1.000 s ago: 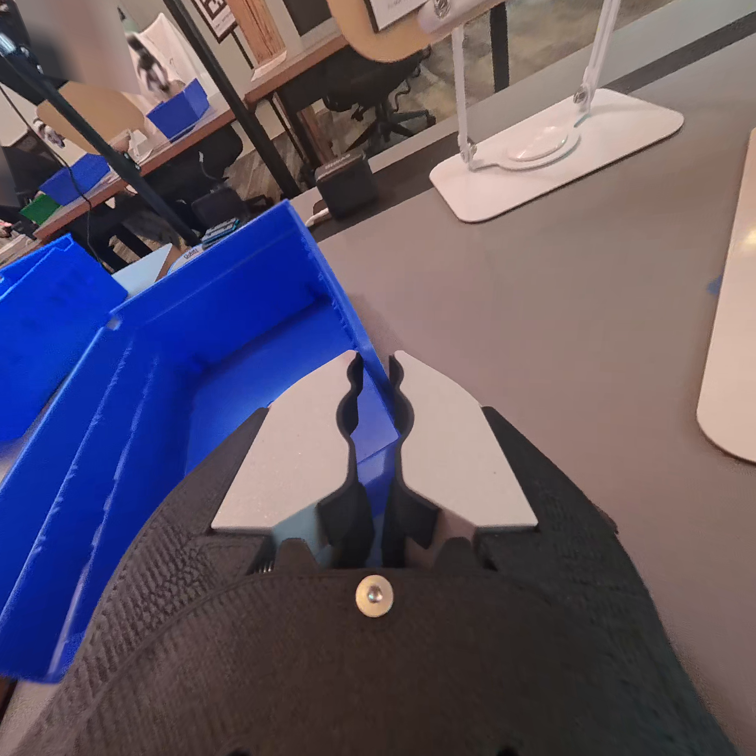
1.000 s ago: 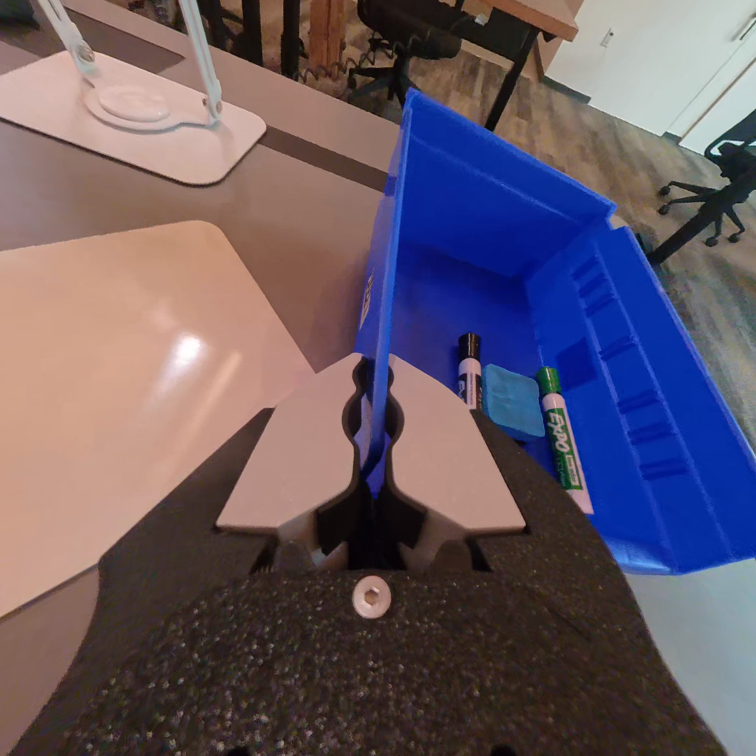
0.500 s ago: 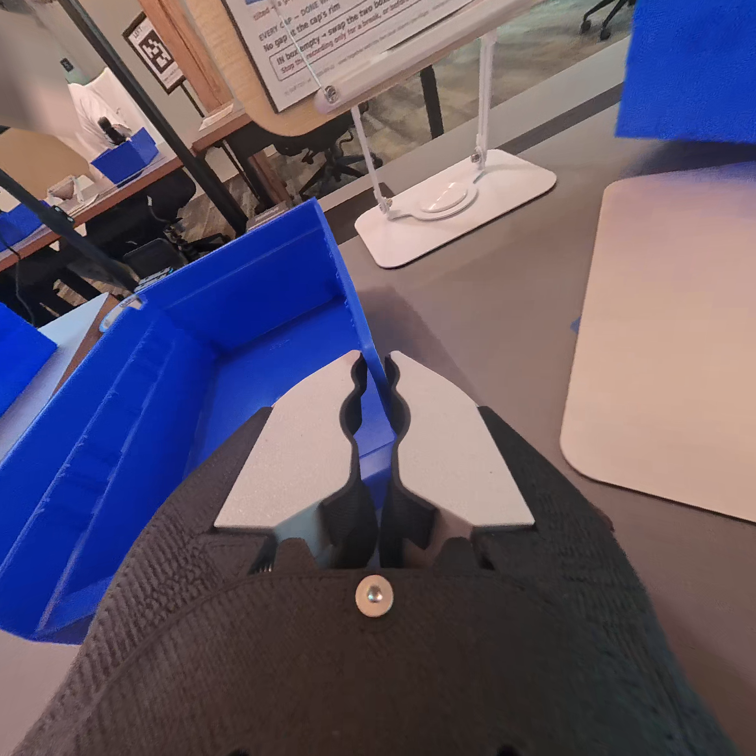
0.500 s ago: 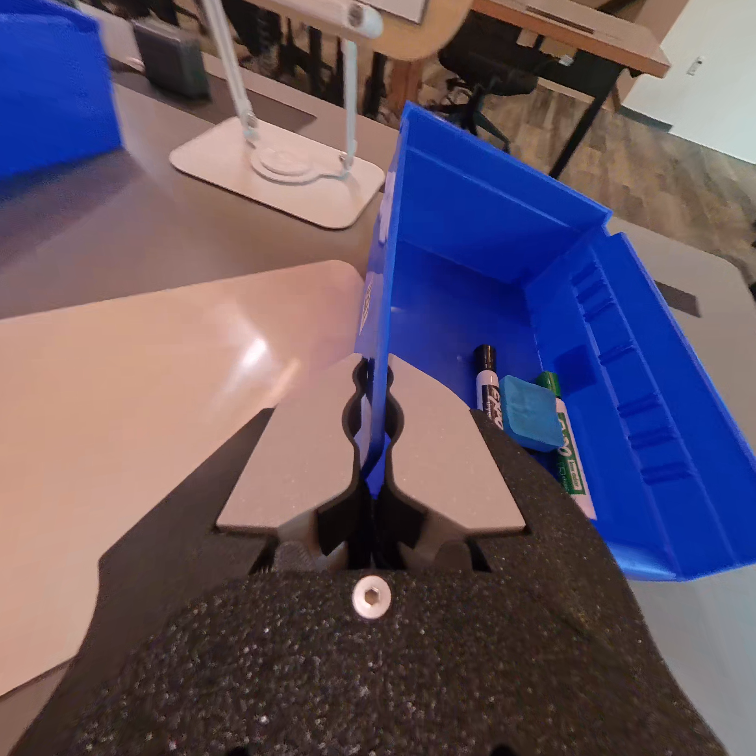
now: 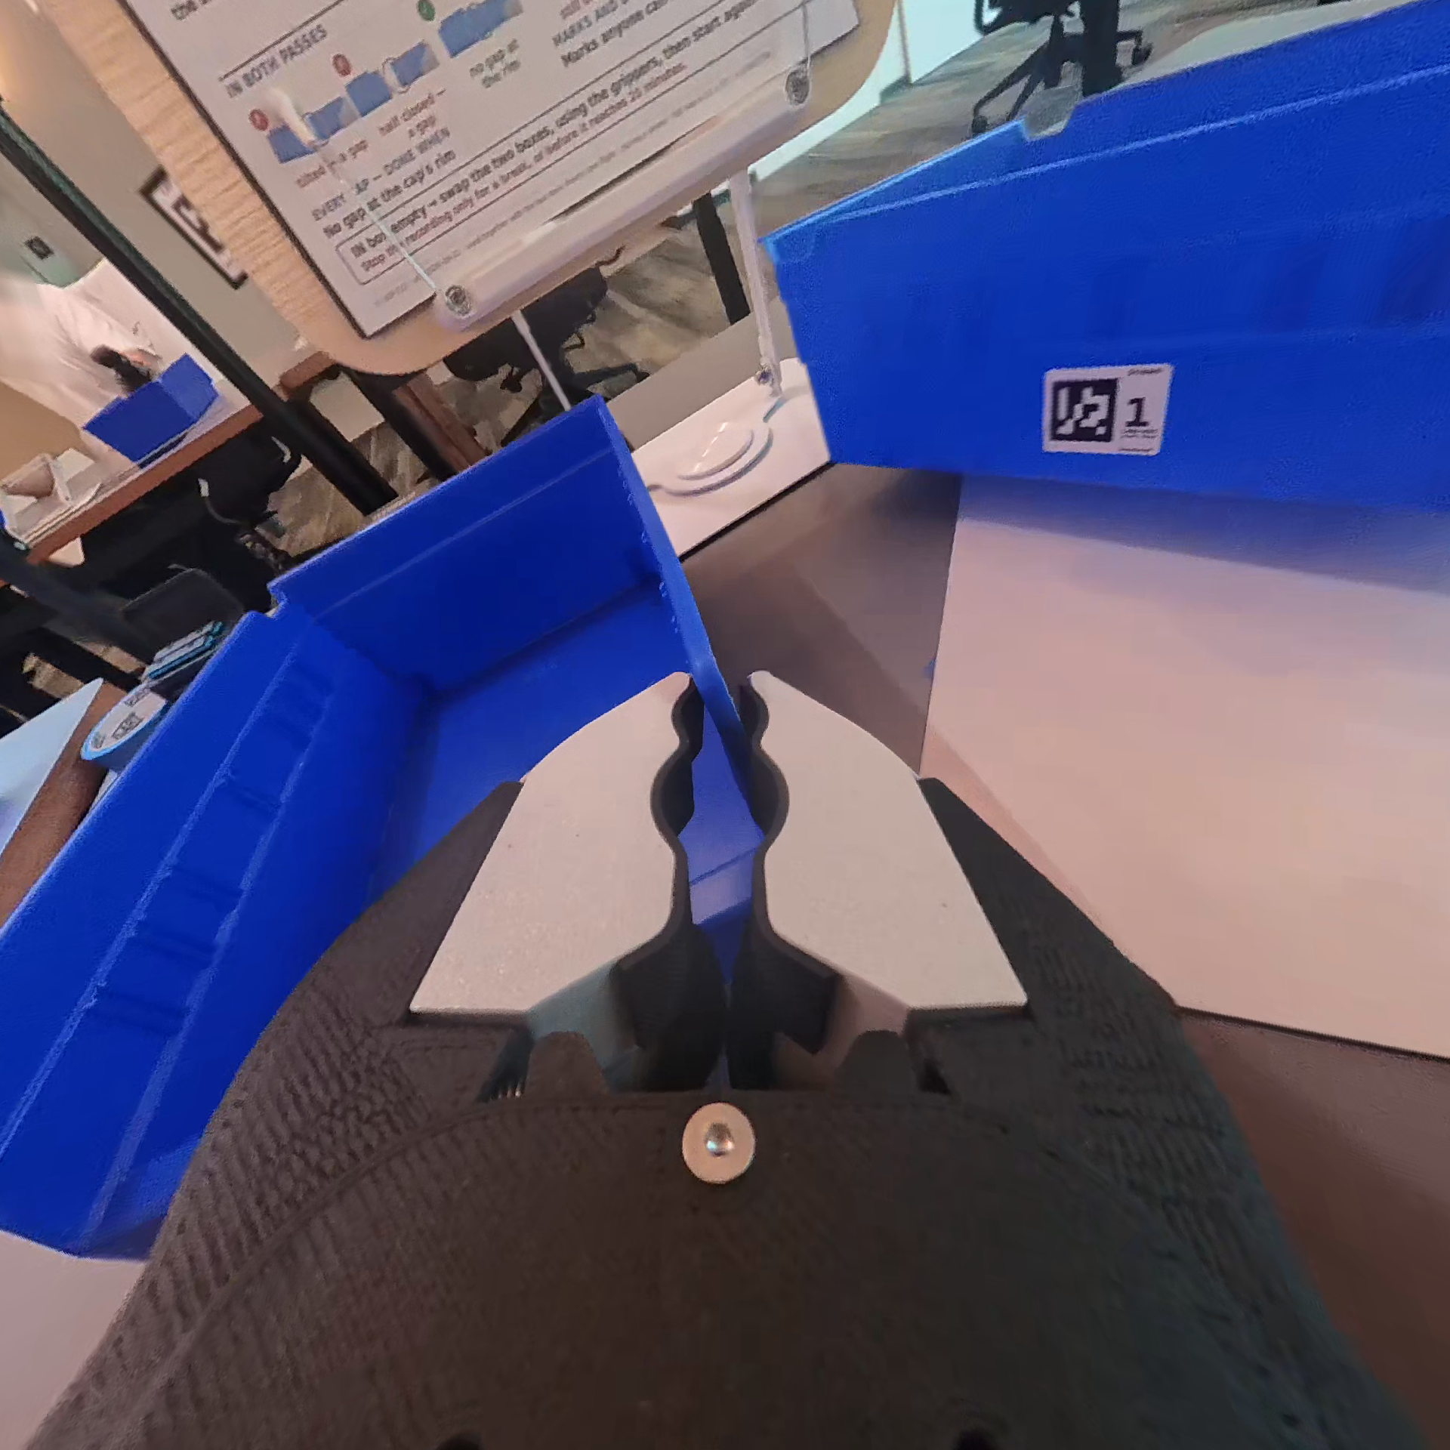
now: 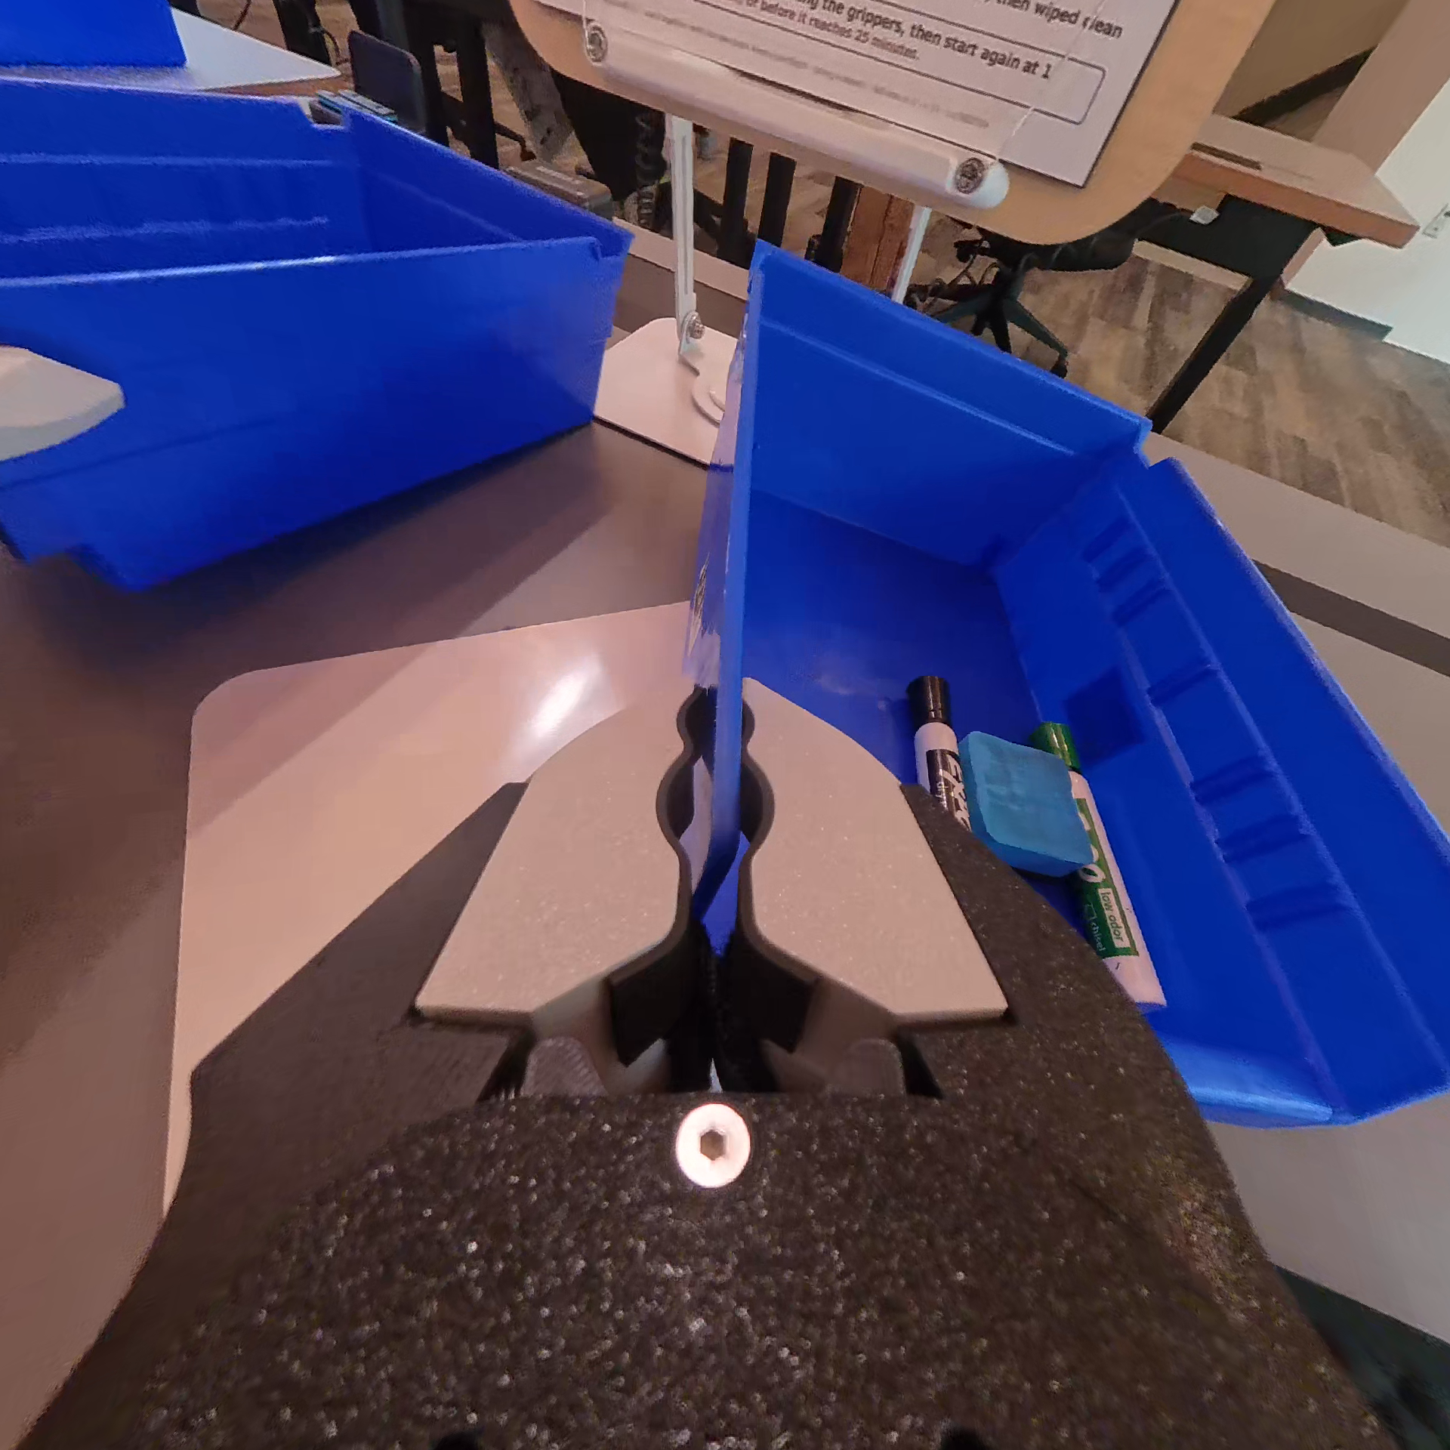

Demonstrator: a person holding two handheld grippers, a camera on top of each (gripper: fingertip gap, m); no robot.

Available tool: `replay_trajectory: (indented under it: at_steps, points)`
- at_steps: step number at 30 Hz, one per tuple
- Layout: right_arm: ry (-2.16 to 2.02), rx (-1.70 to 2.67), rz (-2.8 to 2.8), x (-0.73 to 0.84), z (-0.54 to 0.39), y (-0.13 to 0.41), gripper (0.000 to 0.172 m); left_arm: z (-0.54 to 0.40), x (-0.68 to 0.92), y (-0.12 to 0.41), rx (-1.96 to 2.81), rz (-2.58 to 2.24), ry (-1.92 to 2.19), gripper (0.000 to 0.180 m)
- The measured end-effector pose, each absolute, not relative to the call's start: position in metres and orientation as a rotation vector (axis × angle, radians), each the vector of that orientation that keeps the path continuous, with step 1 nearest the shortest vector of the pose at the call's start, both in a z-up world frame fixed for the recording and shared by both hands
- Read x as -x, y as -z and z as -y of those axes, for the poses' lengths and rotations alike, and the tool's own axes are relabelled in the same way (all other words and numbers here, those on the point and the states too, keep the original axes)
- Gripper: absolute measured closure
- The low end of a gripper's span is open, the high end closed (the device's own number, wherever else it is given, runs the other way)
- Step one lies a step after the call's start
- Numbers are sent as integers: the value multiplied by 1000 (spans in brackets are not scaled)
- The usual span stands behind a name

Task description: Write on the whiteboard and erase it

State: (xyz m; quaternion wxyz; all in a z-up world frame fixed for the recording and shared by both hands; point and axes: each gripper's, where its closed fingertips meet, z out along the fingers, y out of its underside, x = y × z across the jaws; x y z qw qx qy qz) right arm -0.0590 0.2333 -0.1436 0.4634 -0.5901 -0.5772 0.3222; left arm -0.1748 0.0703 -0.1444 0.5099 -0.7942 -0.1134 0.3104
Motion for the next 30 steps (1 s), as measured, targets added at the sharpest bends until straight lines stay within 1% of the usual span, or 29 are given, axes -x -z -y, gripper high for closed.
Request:
replay_trajectory:
  at_steps: [7,17,23,26,30]
  points:
    - [-796,1432,1459,72,-219,137,166,-79,166,142,1918,229,-727,171]
    - [-684,1381,1577,86,-188,161,165,-90,147,165,1942,163,-707,168]
    - [-706,1377,1628,89,-177,169,162,-92,143,173,1958,163,-655,166]
    - [-767,1350,1630,92,-169,166,154,-93,139,168,1925,171,-576,160]
    - [-928,1298,1604,91,-158,155,136,-90,131,148,1828,172,-524,139]
